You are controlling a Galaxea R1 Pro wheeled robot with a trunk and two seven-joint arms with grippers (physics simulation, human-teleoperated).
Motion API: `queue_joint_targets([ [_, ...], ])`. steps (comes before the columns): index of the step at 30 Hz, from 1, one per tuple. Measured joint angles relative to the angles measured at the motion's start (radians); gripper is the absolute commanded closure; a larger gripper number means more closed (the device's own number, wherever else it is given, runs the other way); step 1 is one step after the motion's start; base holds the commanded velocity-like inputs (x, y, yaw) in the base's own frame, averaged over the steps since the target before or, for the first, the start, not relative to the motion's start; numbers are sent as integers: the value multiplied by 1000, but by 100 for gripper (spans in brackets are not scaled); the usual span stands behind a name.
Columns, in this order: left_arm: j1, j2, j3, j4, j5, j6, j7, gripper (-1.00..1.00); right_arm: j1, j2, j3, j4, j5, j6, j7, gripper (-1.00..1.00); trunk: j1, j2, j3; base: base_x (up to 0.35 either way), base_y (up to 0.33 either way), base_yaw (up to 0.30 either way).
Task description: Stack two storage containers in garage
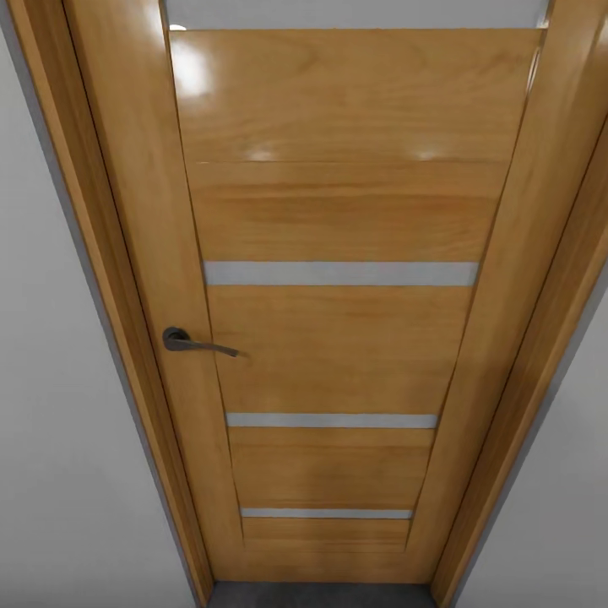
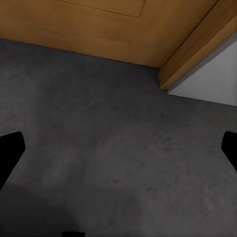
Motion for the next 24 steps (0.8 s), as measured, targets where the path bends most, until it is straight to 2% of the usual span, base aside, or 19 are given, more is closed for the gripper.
queue_joint_targets([
  [9, 0, 0, 0, 0, 0, 0, 0, -100, 0, 0, 1, 0, 3, 0, 1, -100, 0, 0, 0, 0, 0, 0],
  [13, 0, 0, 0, 0, 1, -5, -2, -100, 0, 0, 5, 67, 8, 0, 2, -100, 0, 0, 0, 0, 0, 0],
  [16, 0, -4, 0, 2, 1, -35, -3, -100, 1, 0, 32, 106, 22, -43, 2, -100, 0, 0, 0, 0, 0, 0],
  [19, 0, -8, 0, 12, 1, -68, 0, -100, 13, 2, 46, 186, 26, -220, 4, -100, 0, 0, 0, 0, 0, 0],
  [20, 0, -10, -1, 14, 0, -76, 2, -100, 19, 3, 50, 252, 31, -346, 2, -100, 0, 0, 0, 0, 0, 0],
  [21, 0, -11, -1, 15, 0, -79, 2, -100, 21, 3, 51, 293, 33, -427, 2, -100, 0, 0, 0, 0, 0, 0],
  [22, 0, -12, -1, 16, -1, -83, 3, -100, 26, 3, 53, 371, 32, -602, 1, -100, 0, 0, 0, 0, 0, 0],
  [24, 0, -12, 0, 17, -1, -87, 3, -100, 45, -1, 54, 437, 30, -817, 0, -100, 0, 0, 0, 0, 0, 0],
])
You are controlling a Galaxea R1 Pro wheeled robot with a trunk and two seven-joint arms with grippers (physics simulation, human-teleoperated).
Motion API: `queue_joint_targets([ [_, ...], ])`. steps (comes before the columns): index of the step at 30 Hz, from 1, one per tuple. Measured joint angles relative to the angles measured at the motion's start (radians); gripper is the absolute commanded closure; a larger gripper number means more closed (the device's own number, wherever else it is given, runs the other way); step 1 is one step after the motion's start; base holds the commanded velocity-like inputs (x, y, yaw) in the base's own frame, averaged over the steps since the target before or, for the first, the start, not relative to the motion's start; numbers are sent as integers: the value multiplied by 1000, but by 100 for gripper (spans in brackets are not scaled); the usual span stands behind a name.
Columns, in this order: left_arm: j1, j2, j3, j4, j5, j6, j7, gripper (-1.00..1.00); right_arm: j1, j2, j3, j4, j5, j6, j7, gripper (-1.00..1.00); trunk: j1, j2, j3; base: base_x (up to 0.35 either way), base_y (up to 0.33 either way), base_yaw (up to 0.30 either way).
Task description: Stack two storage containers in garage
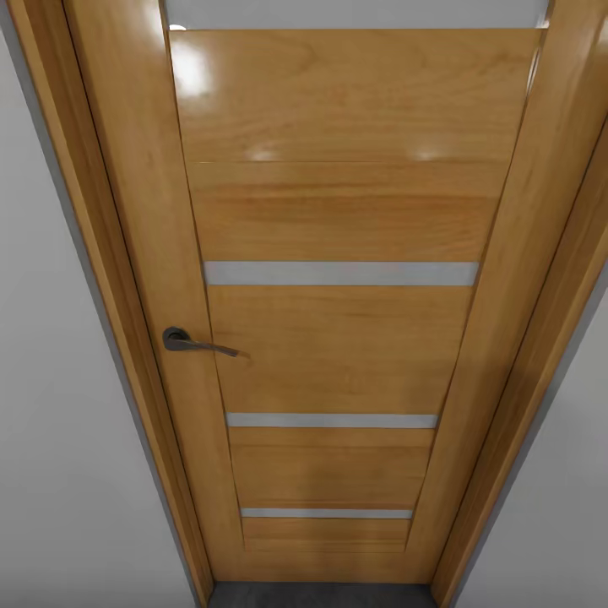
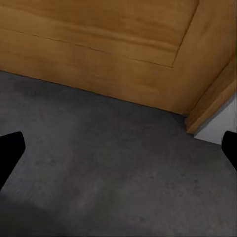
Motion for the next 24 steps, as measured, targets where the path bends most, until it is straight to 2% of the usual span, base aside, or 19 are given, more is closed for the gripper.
queue_joint_targets([
  [2, 0, 0, 2, 1, 0, -2, 0, -100, 42, -4, 0, 26, 0, -88, -1, -100, 0, 0, 0, 0, 0, 0],
  [3, 0, 0, 3, 1, 0, -3, 1, -100, 57, -6, -1, 32, 0, -97, -1, -100, 0, 0, 0, 0, 0, 0],
  [6, 0, 0, 6, 1, 2, -6, 1, -100, 111, -11, 0, 52, 0, -99, -4, -100, 0, 0, 0, 0, 0, 0],
  [14, 0, -2, -1, -11, 4, -23, 14, -100, 204, -11, -1, 52, 0, -99, -9, -100, 0, 0, 0, 0, 0, 0],
  [21, 0, -1, 2, -8, 9, -111, 17, -100, 216, -6, -1, 29, 1, -99, -9, -100, 0, 0, 0, 0, 0, 0],
  [24, 0, -11, 1, -10, 31, -172, 44, -100, 217, -4, -1, 22, 2, -99, -9, -100, 0, 0, 0, 0, 0, 0],
])
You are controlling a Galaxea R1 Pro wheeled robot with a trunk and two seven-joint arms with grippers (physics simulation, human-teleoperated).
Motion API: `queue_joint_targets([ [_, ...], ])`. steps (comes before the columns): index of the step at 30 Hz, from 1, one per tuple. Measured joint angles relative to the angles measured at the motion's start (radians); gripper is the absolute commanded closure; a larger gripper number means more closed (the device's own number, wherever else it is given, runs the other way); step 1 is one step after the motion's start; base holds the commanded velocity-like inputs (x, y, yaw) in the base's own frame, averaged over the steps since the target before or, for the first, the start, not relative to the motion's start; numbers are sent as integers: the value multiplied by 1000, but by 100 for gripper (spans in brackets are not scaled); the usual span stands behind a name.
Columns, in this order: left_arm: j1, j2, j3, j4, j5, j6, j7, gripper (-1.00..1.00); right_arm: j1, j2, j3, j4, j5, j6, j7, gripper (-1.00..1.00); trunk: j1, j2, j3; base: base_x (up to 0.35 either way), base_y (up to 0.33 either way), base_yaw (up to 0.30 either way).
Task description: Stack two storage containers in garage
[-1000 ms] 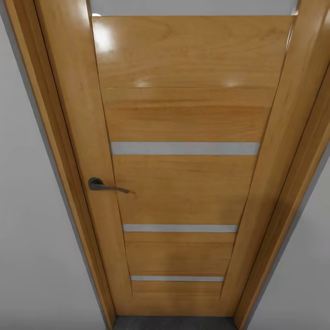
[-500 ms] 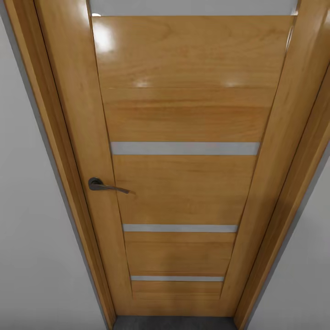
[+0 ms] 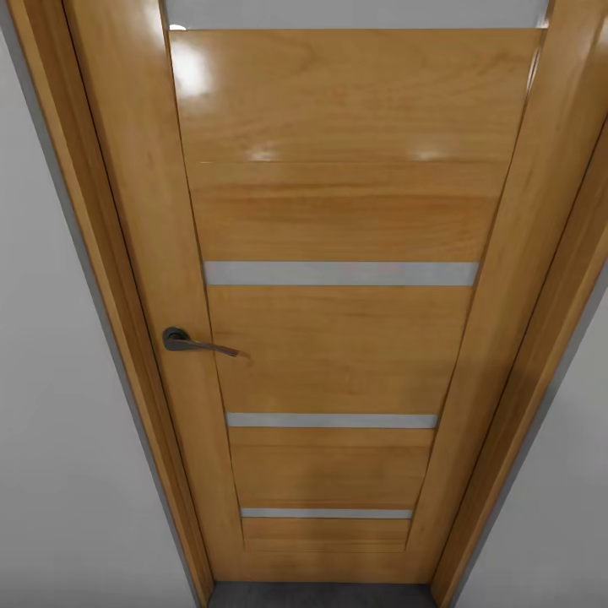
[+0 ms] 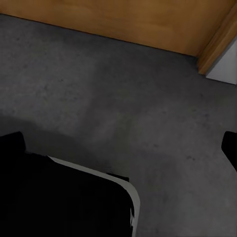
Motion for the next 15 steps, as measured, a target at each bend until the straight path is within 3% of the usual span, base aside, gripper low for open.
queue_joint_targets([
  [3, 0, -31, -4, -9, 9, -46, 55, -100, 0, 0, -1, -8, -1, 0, 1, -100, 0, 0, 0, 0, 0, 0],
  [6, 0, -82, -7, -63, 10, -72, 124, -100, 0, 1, -1, -14, 2, 0, 9, -100, 0, 0, 0, 0, 0, 0],
  [15, 0, -92, -7, -86, 14, -85, 140, -100, -1, 1, -2, -35, 4, -1, 10, -100, 0, 0, 0, 0, 0, 0],
])
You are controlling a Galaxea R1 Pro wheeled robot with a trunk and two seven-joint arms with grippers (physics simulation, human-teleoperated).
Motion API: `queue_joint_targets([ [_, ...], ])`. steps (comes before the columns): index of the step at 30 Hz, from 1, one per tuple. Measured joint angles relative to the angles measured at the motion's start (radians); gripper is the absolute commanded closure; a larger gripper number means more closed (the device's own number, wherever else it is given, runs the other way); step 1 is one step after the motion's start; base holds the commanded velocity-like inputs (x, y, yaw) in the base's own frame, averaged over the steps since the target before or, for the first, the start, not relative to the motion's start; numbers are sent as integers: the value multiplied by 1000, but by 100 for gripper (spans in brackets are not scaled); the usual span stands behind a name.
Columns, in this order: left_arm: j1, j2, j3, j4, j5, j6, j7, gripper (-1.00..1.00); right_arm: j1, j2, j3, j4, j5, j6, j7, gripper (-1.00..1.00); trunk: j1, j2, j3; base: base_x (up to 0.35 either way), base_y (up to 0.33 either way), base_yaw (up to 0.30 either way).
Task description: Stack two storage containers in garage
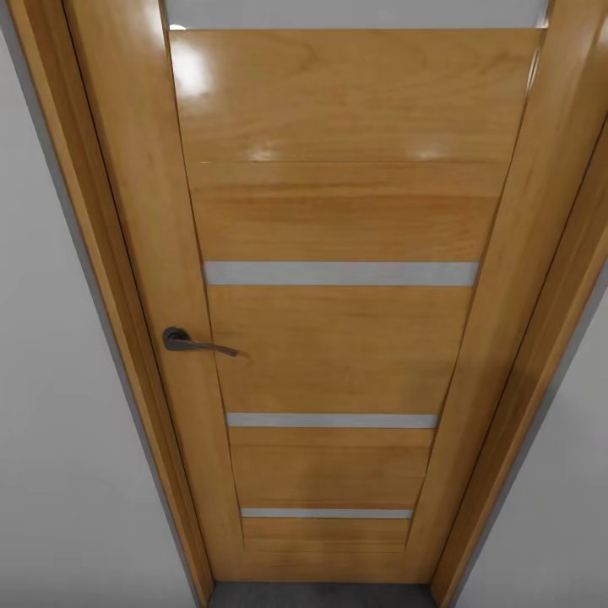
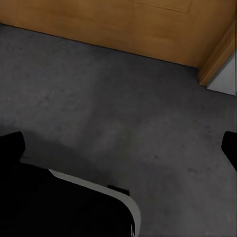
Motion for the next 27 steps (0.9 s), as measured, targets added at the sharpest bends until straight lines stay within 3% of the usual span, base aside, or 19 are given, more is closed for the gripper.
queue_joint_targets([
  [3, 0, 1, 2, 0, 2, -4, 1, -100, -1, 0, -1, -23, -2, -2, -2, -100, 0, 0, 0, 0, 0, 0],
  [8, 0, -10, -4, 0, -1, -78, 3, -100, -1, 0, 1, -39, -3, -2, -1, -100, 0, 0, 0, 0, 0, 0],
  [12, 0, -17, -39, -10, -2, -98, 3, -100, -1, 1, 0, -41, -5, -2, -2, -100, 0, 0, 0, 0, 0, 0],
  [20, -20, -17, -63, -126, -4, 2, 3, -100, -1, 2, -1, -42, -8, -2, -8, -100, 0, 0, 0, 0, 0, 0],
  [27, -131, -17, -64, -177, -2, 105, 1, -100, -1, 2, -1, -42, -9, -2, -8, -100, 0, 0, 0, 0, 0, 0],
])
